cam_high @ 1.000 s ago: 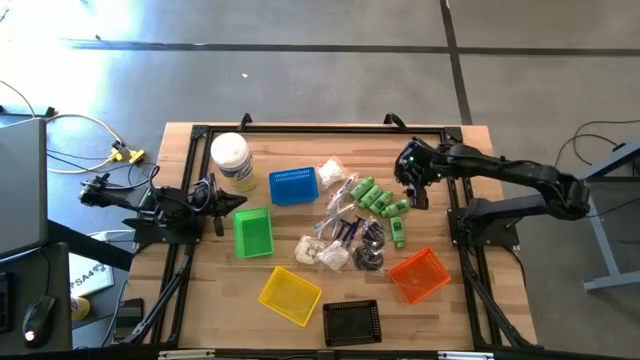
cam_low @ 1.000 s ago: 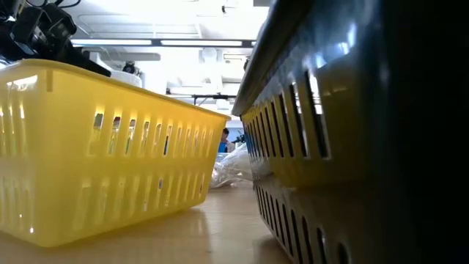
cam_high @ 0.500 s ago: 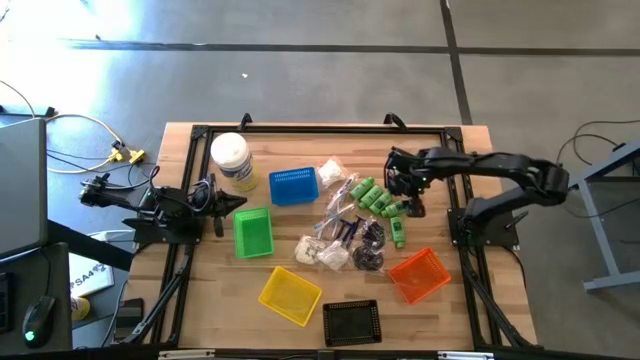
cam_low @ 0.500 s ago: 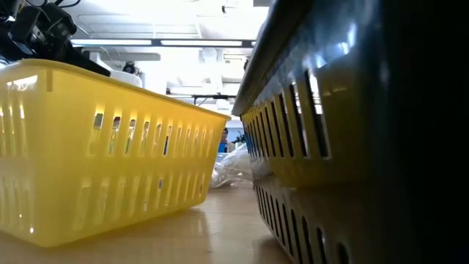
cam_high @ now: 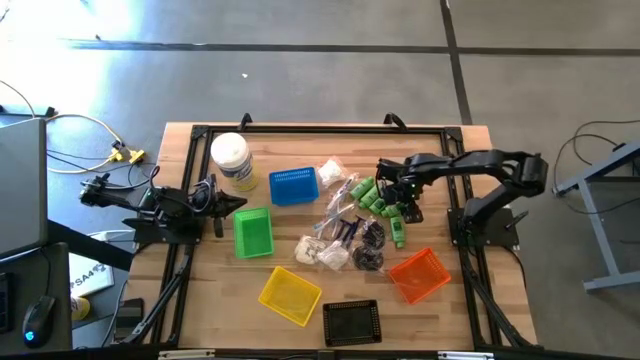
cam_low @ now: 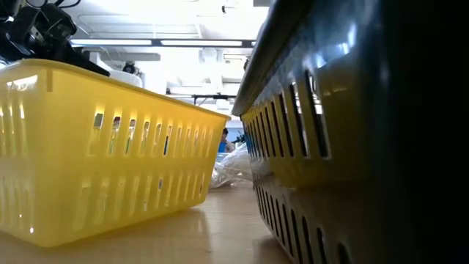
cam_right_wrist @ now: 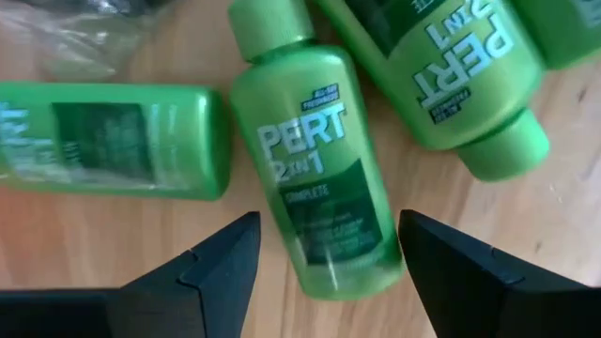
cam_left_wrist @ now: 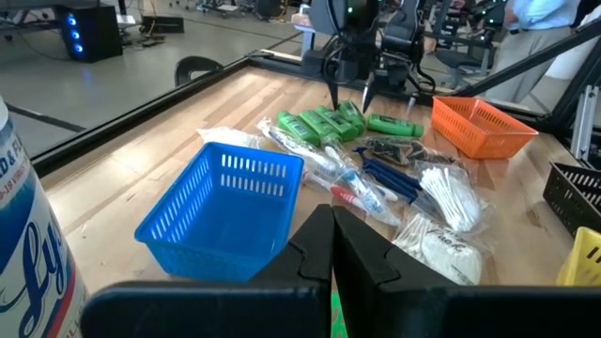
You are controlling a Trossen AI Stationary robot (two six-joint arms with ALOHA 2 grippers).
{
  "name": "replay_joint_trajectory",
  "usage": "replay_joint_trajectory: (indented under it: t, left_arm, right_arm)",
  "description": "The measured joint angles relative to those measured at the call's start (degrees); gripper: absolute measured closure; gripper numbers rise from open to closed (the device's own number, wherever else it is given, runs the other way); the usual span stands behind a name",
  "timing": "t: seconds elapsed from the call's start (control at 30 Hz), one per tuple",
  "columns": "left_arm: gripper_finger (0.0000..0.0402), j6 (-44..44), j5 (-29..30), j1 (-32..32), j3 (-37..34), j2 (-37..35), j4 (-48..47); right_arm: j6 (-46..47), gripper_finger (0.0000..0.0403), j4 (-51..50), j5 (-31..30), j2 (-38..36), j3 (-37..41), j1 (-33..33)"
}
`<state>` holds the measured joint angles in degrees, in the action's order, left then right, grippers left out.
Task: Pick & Place Travel size toiletries
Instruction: Put the green shampoo into the blue bin
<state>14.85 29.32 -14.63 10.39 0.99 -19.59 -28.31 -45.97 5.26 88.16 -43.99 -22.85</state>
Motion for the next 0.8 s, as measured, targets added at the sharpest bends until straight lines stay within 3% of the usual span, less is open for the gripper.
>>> replay_joint_trajectory:
  t: [0.23, 0.53, 0.8]
  left_arm:
    - [0.0402, 0.0, 0.0, 0.0, 0.0, 0.0, 0.0]
    - [0.0402, 0.0, 0.0, 0.0, 0.0, 0.0, 0.0]
    - [0.0402, 0.0, -0.3, 0.0, 0.0, 0.0, 0.0]
  right_arm:
    - [1.0, 0.0164, 0.3, -0.8, 4.2, -0.4, 0.0]
    - [1.6, 0.0252, 0.2, -1.0, 4.7, -0.4, 0.0]
    - [4.1, 0.0231, -0.1, -1.1, 2.0, 0.1, 0.0]
